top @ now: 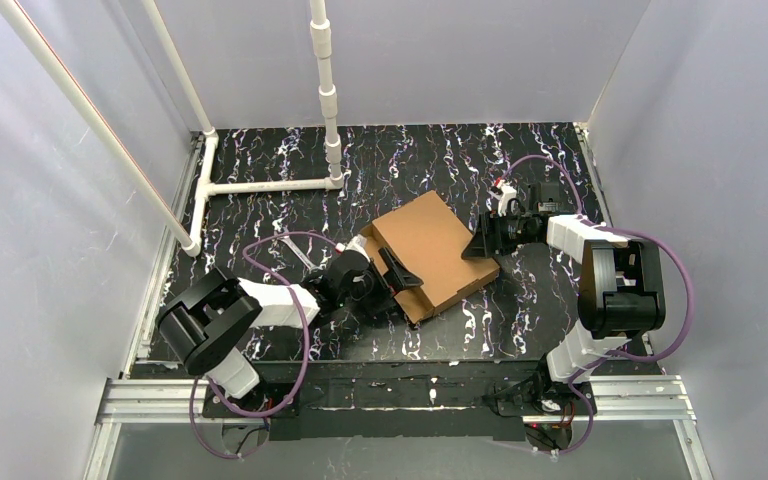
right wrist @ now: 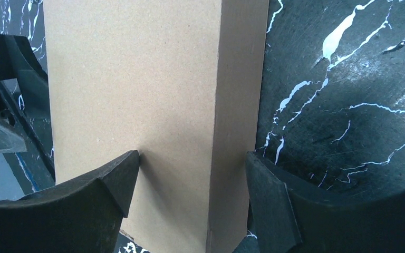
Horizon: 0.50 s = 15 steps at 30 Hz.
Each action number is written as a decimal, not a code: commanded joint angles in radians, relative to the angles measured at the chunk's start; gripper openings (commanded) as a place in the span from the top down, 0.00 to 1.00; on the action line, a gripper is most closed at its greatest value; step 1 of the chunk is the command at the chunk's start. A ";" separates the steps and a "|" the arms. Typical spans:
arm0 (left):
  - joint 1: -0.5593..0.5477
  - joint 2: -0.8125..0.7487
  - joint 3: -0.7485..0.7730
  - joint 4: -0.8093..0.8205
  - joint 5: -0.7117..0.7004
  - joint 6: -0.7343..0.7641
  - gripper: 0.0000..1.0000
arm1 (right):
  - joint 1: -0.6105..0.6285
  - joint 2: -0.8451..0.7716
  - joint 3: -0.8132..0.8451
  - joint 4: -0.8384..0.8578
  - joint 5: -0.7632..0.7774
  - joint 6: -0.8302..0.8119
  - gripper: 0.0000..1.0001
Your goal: Fold the paper box
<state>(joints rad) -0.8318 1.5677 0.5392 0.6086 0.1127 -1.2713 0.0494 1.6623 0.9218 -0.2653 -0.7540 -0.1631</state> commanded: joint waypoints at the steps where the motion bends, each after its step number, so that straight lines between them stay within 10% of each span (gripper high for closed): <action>1: -0.018 -0.008 0.042 0.015 -0.025 -0.090 0.05 | 0.016 -0.005 -0.012 -0.017 0.053 -0.023 0.19; 6: -0.020 0.015 0.096 -0.106 -0.045 -0.156 0.14 | 0.026 -0.001 -0.011 -0.018 0.056 -0.023 0.19; 11: -0.021 0.049 0.190 -0.287 -0.032 -0.190 0.48 | 0.030 -0.001 -0.012 -0.019 0.059 -0.023 0.19; 15: -0.028 0.051 0.281 -0.442 -0.039 -0.207 0.50 | 0.038 -0.001 -0.014 -0.018 0.066 -0.023 0.20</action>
<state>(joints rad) -0.8474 1.6226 0.7170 0.3351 0.0902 -1.4433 0.0612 1.6623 0.9218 -0.2607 -0.7395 -0.1608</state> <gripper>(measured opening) 0.511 0.806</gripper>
